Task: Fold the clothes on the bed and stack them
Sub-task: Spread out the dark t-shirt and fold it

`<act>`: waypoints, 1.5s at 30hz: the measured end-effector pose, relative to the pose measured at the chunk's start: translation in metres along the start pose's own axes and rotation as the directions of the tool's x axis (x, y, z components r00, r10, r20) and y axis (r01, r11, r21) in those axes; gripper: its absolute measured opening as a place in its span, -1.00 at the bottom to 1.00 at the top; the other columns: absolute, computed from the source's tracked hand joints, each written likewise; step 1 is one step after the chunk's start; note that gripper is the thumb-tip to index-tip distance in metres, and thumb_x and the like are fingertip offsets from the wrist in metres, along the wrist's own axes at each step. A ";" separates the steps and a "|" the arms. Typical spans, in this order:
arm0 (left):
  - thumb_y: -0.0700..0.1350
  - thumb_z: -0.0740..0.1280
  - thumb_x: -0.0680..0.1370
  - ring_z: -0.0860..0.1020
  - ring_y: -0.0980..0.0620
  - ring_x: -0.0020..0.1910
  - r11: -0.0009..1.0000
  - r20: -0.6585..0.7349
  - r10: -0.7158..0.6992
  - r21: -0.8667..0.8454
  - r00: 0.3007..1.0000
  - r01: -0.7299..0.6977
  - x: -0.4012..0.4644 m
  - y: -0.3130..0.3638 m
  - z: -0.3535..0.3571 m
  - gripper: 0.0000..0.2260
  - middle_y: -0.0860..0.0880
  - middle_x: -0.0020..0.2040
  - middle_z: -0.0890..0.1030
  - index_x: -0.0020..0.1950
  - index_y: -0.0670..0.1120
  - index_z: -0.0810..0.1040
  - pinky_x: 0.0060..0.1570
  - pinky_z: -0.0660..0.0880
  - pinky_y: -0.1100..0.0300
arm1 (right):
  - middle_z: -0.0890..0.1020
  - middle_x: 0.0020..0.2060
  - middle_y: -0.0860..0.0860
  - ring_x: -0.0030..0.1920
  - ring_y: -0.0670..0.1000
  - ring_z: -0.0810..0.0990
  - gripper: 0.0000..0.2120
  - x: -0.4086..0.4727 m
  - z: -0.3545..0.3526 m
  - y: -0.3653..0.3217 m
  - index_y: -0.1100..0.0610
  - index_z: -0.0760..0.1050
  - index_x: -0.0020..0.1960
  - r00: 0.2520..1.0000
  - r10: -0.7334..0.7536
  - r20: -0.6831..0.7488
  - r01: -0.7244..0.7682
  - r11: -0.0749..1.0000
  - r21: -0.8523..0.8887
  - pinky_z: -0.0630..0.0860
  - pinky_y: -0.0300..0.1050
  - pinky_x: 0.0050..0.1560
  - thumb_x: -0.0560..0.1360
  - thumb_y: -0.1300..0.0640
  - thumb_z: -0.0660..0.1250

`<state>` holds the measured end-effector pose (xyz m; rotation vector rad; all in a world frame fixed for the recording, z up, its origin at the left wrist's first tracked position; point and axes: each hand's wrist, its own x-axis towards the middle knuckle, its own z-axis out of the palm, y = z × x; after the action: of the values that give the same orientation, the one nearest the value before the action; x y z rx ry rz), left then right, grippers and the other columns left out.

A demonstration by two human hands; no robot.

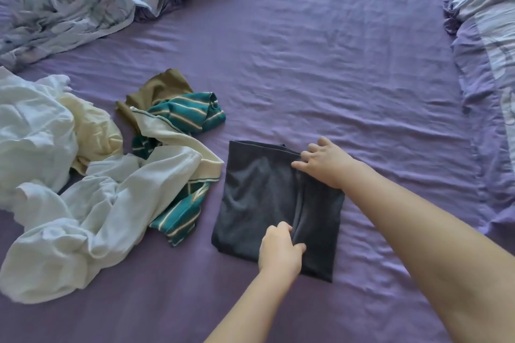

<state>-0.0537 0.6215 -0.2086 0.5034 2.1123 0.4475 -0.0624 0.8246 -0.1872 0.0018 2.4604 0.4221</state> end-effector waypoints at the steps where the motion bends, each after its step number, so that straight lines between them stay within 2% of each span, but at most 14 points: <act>1: -0.01 0.32 0.53 0.50 -0.05 0.09 0.999 0.000 0.003 -0.040 1.000 -0.003 -0.002 -0.001 -0.004 -0.68 -0.05 0.17 0.43 0.26 -0.06 0.42 0.03 0.47 0.12 | 0.50 0.16 -0.02 0.22 0.07 0.34 -0.60 0.000 -0.003 0.001 0.01 0.32 0.31 1.000 0.012 -0.002 -0.012 1.000 -0.002 0.21 -0.02 0.25 0.50 0.21 0.25; 3: 0.01 0.28 0.56 0.51 -0.06 0.07 0.996 -0.014 0.004 -0.085 1.000 -0.005 -0.005 -0.006 -0.016 -0.71 -0.06 0.15 0.44 0.23 -0.07 0.46 0.06 0.47 0.11 | 0.53 0.09 -0.03 0.25 0.07 0.31 -0.72 0.003 -0.014 0.004 0.02 0.44 0.19 0.999 0.041 -0.006 -0.041 0.999 0.026 0.18 0.03 0.32 0.50 0.20 0.26; 7: 0.03 0.24 0.57 0.51 -0.04 0.08 0.999 -0.143 -0.026 -0.047 0.989 0.019 -0.008 -0.027 -0.050 -0.75 -0.02 0.11 0.48 0.20 -0.02 0.49 0.02 0.44 0.12 | 0.50 0.13 0.02 0.35 0.09 0.24 -0.74 0.019 -0.044 -0.003 0.05 0.45 0.19 0.987 0.074 -0.140 -0.052 0.987 0.153 -0.05 0.20 0.46 0.52 0.20 0.24; 11: 0.01 0.25 0.57 0.49 0.00 0.09 0.996 -0.253 -0.086 -0.031 0.964 0.081 -0.011 -0.058 -0.078 -0.76 0.00 0.10 0.49 0.21 -0.01 0.50 -0.04 0.40 0.16 | 0.52 0.10 0.04 0.28 0.11 0.32 -0.80 0.046 -0.073 -0.035 0.09 0.46 0.13 0.956 0.075 -0.284 -0.005 0.971 0.240 0.00 0.17 0.46 0.52 0.23 0.22; 15: -0.03 0.25 0.58 0.44 -0.05 0.14 0.994 -0.307 -0.109 -0.036 0.945 0.103 -0.009 -0.077 -0.087 -0.75 -0.07 0.13 0.47 0.22 -0.08 0.49 0.09 0.45 0.08 | 0.55 0.05 0.06 0.18 0.15 0.39 -0.80 0.073 -0.086 -0.063 0.15 0.46 0.08 0.922 0.110 -0.372 -0.005 0.962 0.273 0.04 0.18 0.44 0.48 0.30 0.21; 17: -0.07 0.23 0.59 0.43 -0.06 0.15 0.994 -0.289 -0.104 -0.067 0.952 0.088 -0.006 -0.080 -0.086 -0.75 -0.10 0.17 0.44 0.24 -0.12 0.47 0.15 0.42 0.07 | 0.52 0.14 0.10 0.25 0.17 0.36 -0.73 0.083 -0.083 -0.072 0.16 0.43 0.17 0.906 0.132 -0.402 -0.017 0.961 0.277 0.03 0.19 0.44 0.47 0.29 0.24; 20: -0.12 0.20 0.60 0.39 -0.07 0.23 0.992 -0.274 -0.095 -0.101 0.957 0.069 -0.001 -0.078 -0.082 -0.70 -0.11 0.27 0.39 0.33 -0.13 0.36 0.24 0.34 0.11 | 0.17 0.48 0.16 0.50 0.19 0.02 -0.40 0.084 -0.068 -0.083 0.06 0.10 0.48 0.909 0.253 -0.330 -0.112 0.913 0.392 -0.10 0.20 0.46 0.51 0.18 0.28; 23: -0.06 0.20 0.60 0.30 -0.08 0.35 0.994 -0.269 -0.094 -0.086 0.958 0.073 0.003 -0.071 -0.077 -0.56 -0.10 0.39 0.32 0.46 -0.10 0.21 0.31 0.27 0.10 | -0.07 0.53 0.14 0.52 0.18 -0.13 -0.26 0.060 -0.042 -0.098 -0.01 -0.11 0.53 0.872 0.428 -0.237 -0.249 0.805 0.538 -0.09 0.20 0.46 0.52 0.03 0.27; 26: 0.03 0.18 0.60 0.32 -0.07 0.35 0.995 -0.265 -0.101 -0.001 0.959 0.104 0.007 -0.065 -0.074 -0.44 -0.09 0.41 0.28 0.53 -0.04 0.03 0.30 0.29 0.04 | -0.10 0.52 0.18 0.52 0.18 -0.10 -0.24 0.021 -0.009 -0.120 -0.01 -0.12 0.53 0.807 0.588 -0.053 -0.408 0.621 0.669 0.00 0.16 0.47 0.51 -0.07 0.26; 29: 0.04 0.19 0.58 0.36 -0.08 0.26 0.989 -0.279 -0.025 0.130 0.960 0.064 0.012 -0.062 -0.073 -0.34 -0.09 0.33 0.32 0.54 0.08 -0.15 0.28 0.28 0.05 | -0.05 0.50 0.27 0.48 0.22 0.08 -0.30 -0.009 0.011 -0.140 0.00 -0.07 0.53 0.704 0.688 0.179 -0.531 0.343 0.775 0.17 0.10 0.40 0.53 -0.13 0.21; 32: -0.05 0.20 0.58 0.35 -0.09 0.19 0.982 -0.240 0.109 0.175 0.965 -0.068 0.022 -0.060 -0.076 -0.33 -0.11 0.33 0.29 0.52 0.19 -0.18 0.30 0.27 0.09 | 0.15 0.47 0.19 0.37 0.18 0.26 -0.36 -0.017 0.014 -0.149 -0.05 -0.03 0.52 0.699 0.689 0.192 -0.477 0.250 0.842 0.28 0.04 0.32 0.55 -0.06 0.20; 36: -0.12 0.27 0.53 0.34 -0.12 0.29 0.983 -0.131 0.159 0.109 0.979 -0.145 0.044 -0.057 -0.091 -0.35 -0.13 0.40 0.17 0.48 0.30 0.05 0.29 0.29 0.10 | 0.14 0.48 0.08 0.44 0.09 0.18 -0.36 -0.015 0.011 -0.149 -0.12 -0.03 0.51 0.722 0.666 0.189 -0.325 0.084 0.942 0.34 0.00 0.30 0.56 0.12 0.21; 41: -0.15 0.42 0.41 0.40 -0.07 0.28 0.990 0.057 0.098 -0.103 0.994 -0.092 0.059 -0.053 -0.104 -0.28 -0.09 0.32 0.26 0.45 0.27 0.21 0.30 0.37 0.14 | -0.02 0.53 -0.09 0.45 0.02 0.21 -0.35 -0.026 0.020 -0.146 -0.15 -0.04 0.51 0.755 0.625 0.200 -0.319 0.084 0.944 0.47 -0.03 0.13 0.55 0.16 0.19; 45: -0.16 0.44 0.39 0.31 -0.03 0.34 0.982 0.143 0.129 -0.154 0.981 -0.107 0.055 -0.044 -0.108 -0.20 -0.03 0.27 0.22 0.51 0.20 0.10 0.25 0.26 0.27 | -0.02 0.52 -0.13 0.43 0.02 0.25 -0.35 -0.034 0.025 -0.136 -0.11 -0.02 0.52 0.768 0.627 0.130 -0.255 0.112 0.960 0.49 -0.03 0.12 0.53 0.20 0.18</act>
<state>-0.1804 0.5986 -0.2102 0.5628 1.8937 0.6072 -0.0071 0.6991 -0.2264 1.3708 2.5385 -1.0507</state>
